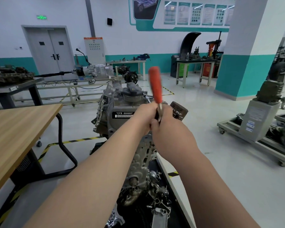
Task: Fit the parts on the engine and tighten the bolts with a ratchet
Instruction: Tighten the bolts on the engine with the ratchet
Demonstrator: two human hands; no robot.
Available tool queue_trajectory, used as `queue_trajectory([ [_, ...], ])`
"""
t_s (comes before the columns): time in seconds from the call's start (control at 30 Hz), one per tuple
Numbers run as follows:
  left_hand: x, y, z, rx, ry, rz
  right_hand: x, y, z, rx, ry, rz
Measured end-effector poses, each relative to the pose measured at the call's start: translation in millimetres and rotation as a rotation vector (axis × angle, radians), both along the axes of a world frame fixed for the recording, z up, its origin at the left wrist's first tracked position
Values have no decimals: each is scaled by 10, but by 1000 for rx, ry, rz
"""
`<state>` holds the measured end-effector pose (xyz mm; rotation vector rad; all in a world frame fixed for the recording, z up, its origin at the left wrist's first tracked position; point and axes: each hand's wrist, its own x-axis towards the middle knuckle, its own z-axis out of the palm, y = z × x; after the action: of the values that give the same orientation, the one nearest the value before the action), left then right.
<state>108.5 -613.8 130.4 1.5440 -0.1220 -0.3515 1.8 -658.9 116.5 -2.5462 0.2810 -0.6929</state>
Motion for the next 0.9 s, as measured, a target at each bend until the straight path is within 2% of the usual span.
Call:
queue_trajectory([
  [0.07, 4, 3, -3, -25, 23, -14, 6, 8, 9, -93, 12, -6],
  [0.17, -9, 13, -4, -34, 24, 4, 37, -28, 1, 42, -18, 47],
  [0.23, 1, 15, -16, -5, -1, 24, 50, -43, -4, 280, -36, 98],
  [0.33, 57, 33, -38, 18, 28, 2, 99, -20, -61, 770, -88, 157],
  [0.47, 48, 81, -25, 61, 5, 4, 75, 37, -66, 1312, -133, 226],
  [0.53, 30, 99, -8, 259, -151, 62, 36, 47, -34, 1525, -150, 276],
  [0.57, 49, 121, 2, 469, -343, 124, 21, 45, -26, 1617, -157, 295],
  [0.63, 131, 203, 96, 925, -876, 290, -3, 29, -19, 1798, -165, 332],
  [0.67, 189, 241, 207, 1028, -1056, 334, -2, 14, -19, 1884, -167, 357],
  [0.7, 269, 267, 338, 1097, -1147, 341, -1, -2, -18, 1965, -170, 382],
  [0.8, 525, 245, 613, 1375, -1185, 223, 10, -47, -24, 2173, -199, 420],
  [0.9, 686, 115, 621, 1610, -1097, 34, 25, -55, -35, 2203, -212, 406],
])
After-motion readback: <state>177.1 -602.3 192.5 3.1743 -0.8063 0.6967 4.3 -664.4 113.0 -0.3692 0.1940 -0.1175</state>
